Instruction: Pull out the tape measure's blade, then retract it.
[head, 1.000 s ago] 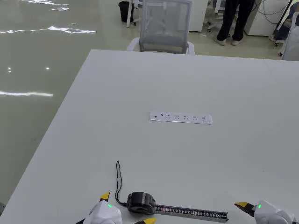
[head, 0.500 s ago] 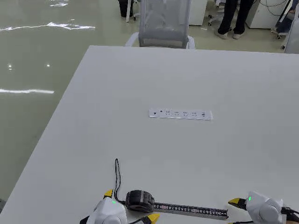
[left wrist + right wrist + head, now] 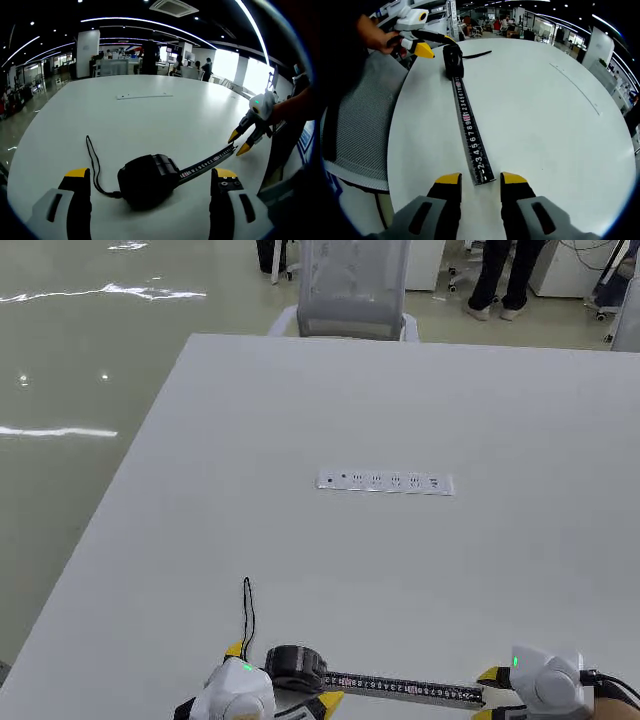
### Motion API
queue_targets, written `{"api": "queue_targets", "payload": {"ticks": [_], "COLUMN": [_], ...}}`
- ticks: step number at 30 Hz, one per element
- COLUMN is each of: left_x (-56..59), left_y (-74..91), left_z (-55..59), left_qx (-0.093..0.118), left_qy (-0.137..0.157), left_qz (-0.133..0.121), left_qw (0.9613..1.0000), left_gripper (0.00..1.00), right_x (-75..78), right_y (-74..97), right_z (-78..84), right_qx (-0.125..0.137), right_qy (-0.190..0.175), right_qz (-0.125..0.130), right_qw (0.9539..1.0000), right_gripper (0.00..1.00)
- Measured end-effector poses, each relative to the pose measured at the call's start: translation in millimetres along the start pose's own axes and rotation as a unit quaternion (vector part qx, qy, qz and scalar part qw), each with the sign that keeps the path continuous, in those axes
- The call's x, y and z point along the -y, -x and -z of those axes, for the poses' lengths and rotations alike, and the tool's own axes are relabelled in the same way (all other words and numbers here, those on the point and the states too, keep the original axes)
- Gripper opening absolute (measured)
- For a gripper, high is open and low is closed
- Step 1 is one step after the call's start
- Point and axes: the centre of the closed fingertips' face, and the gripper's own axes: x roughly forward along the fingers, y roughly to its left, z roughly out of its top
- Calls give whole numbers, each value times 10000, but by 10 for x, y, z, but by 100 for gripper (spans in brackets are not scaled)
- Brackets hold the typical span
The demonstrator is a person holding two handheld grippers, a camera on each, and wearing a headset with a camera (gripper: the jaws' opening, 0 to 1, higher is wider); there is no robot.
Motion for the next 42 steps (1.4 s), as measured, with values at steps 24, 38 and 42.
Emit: {"api": "queue_targets", "payload": {"ticks": [24,38,42], "left_x": [-31,-45,-88], "left_y": [-96,-252,-283], "left_z": [30,86,163], "left_qx": [-38,-145,-231], "left_qy": [92,682,959], "left_qz": [-47,-335,-507], "left_qw": [9999,9970,9938], "left_gripper": [99,99,99], "right_x": [119,127,125], "right_y": [-67,-55,-57], "right_z": [64,82,85], "right_qx": [-728,-900,-889], "right_qy": [163,70,38], "right_qz": [-170,-155,-104], "right_qw": [9971,9958,9960], "right_gripper": [14,13,13]}}
